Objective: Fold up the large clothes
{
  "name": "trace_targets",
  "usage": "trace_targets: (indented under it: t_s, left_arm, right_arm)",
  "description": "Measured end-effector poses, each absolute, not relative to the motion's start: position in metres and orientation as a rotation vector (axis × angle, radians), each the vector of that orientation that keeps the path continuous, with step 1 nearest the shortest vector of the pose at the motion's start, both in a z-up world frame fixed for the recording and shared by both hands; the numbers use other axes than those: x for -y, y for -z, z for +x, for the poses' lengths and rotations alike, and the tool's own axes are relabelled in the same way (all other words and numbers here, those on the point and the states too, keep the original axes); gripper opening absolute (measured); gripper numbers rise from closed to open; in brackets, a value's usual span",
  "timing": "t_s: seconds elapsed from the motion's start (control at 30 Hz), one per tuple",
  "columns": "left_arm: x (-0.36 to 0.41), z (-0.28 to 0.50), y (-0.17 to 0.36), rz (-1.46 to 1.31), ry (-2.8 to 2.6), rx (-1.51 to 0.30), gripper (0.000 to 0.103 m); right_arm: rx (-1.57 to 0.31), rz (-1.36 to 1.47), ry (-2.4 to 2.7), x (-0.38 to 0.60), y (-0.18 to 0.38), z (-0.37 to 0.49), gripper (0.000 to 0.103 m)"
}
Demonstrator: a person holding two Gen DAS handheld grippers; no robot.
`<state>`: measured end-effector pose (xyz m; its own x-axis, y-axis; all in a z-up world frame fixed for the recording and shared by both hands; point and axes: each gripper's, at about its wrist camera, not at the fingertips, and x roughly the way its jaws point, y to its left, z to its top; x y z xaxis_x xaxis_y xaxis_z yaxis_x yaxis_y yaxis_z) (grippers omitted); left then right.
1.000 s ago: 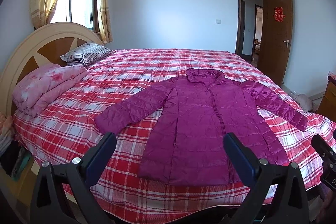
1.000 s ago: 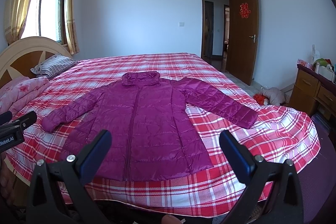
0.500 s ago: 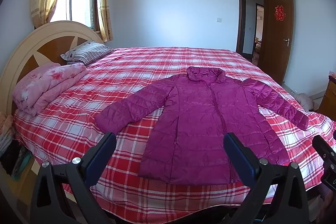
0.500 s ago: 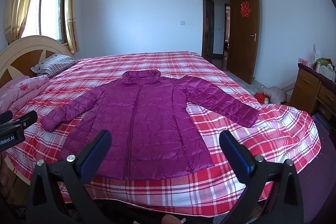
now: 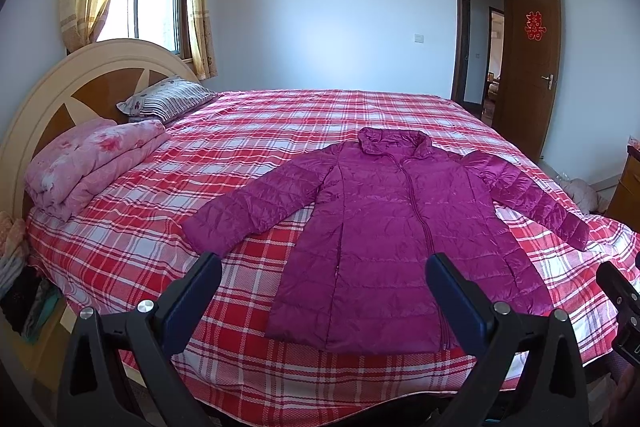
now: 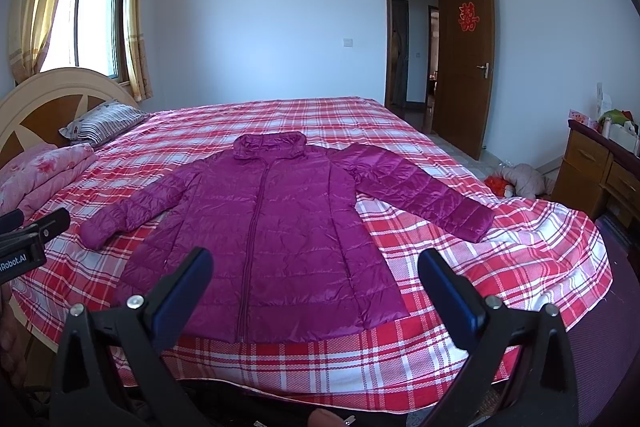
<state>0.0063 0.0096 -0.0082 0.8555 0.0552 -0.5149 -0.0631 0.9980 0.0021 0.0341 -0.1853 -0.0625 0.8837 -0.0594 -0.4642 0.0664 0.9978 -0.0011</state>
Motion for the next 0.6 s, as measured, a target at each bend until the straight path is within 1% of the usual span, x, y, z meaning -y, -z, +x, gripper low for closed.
trace_targets:
  t_s: [0.37, 0.5, 0.6]
  left_arm:
    - [-0.011, 0.012, 0.010, -0.011, -0.047, -0.549, 0.102]
    - [-0.006, 0.024, 0.016, 0.033, -0.012, -0.549, 0.102]
    - [-0.006, 0.044, 0.027, 0.050, 0.022, -0.597, 0.102]
  right_arm:
    - [-0.482, 0.021, 0.045, 0.183, 0.064, 0.034, 0.103]
    - [-0.496, 0.071, -0.054, 0.187, 0.070, 0.042, 0.103]
    - [-0.525, 0.133, -0.093, 0.201, 0.082, 0.059, 0.103]
